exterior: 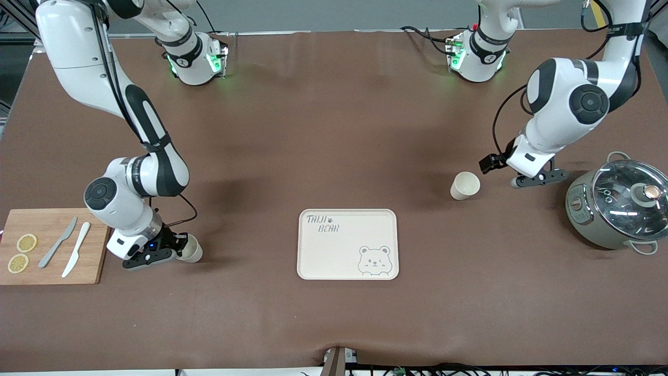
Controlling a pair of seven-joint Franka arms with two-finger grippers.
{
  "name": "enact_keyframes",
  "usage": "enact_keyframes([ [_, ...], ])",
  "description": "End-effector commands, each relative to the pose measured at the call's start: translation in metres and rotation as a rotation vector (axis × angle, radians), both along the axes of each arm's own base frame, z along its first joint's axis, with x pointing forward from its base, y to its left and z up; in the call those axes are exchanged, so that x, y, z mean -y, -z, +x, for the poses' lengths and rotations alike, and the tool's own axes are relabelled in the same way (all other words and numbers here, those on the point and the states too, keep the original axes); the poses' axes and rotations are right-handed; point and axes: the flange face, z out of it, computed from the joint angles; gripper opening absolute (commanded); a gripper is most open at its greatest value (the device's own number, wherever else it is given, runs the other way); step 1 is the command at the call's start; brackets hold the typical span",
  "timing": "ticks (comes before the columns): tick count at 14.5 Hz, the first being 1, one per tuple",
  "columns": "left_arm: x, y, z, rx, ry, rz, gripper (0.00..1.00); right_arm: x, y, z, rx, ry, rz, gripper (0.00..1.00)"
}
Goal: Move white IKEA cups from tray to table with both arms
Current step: 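Set both cups on the table and open both grippers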
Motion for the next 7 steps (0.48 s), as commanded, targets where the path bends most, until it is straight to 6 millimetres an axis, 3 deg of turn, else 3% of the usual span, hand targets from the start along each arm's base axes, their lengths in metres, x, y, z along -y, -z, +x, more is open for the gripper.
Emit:
enact_keyframes([
  [1, -0.009, -0.021, 0.018, 0.030, 0.024, 0.027, 1.00, 0.004, -0.004, 0.003, 0.004, 0.000, 0.022, 1.00],
  [3, -0.009, -0.027, 0.032, 0.051, 0.067, 0.047, 1.00, 0.004, -0.023, 0.009, -0.015, -0.001, 0.026, 1.00],
  [7, -0.019, -0.051, 0.043, 0.100, 0.099, 0.046, 1.00, 0.012, -0.112, 0.042, -0.129, 0.004, 0.042, 1.00],
])
